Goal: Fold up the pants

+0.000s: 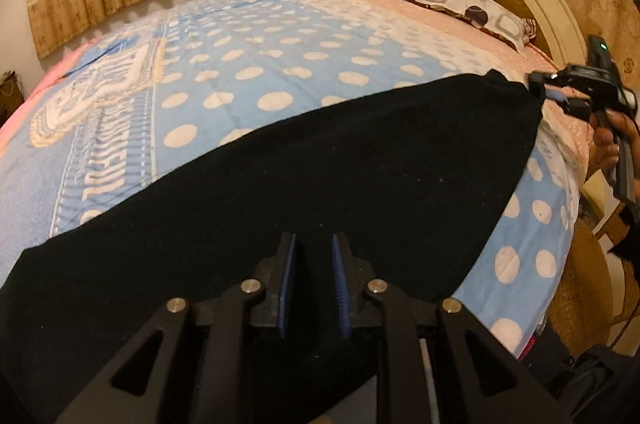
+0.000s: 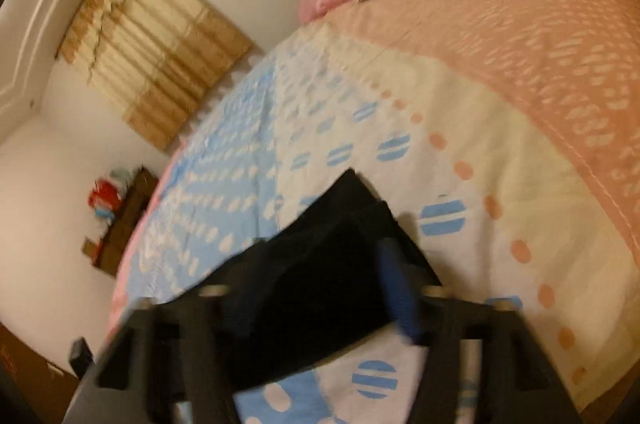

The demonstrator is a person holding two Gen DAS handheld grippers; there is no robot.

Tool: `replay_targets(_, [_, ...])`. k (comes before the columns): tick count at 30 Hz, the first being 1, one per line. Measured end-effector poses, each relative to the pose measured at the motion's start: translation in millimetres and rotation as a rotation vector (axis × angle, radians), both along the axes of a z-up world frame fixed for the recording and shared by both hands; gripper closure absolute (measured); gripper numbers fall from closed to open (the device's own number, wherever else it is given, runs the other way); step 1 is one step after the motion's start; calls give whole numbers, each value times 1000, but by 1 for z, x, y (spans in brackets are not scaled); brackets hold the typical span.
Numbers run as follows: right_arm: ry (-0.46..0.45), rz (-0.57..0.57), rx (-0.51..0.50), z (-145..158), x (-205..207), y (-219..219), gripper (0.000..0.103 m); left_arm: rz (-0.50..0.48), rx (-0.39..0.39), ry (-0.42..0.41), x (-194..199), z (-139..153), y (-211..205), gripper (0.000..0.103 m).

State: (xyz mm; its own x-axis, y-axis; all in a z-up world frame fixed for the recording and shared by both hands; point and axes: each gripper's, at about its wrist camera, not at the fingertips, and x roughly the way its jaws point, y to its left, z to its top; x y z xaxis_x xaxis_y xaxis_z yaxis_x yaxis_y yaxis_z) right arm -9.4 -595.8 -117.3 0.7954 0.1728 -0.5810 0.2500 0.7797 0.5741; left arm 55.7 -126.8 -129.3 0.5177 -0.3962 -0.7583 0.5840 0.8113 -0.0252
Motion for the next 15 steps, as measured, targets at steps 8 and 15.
replay_targets(8, [-130,89,-66,37,18,12,97,-5,-39,9,1,-2,3,78])
replay_targets(15, [-344,81,-126,51,-19,9,97,-11,-54,-4,-3,-5,4,71])
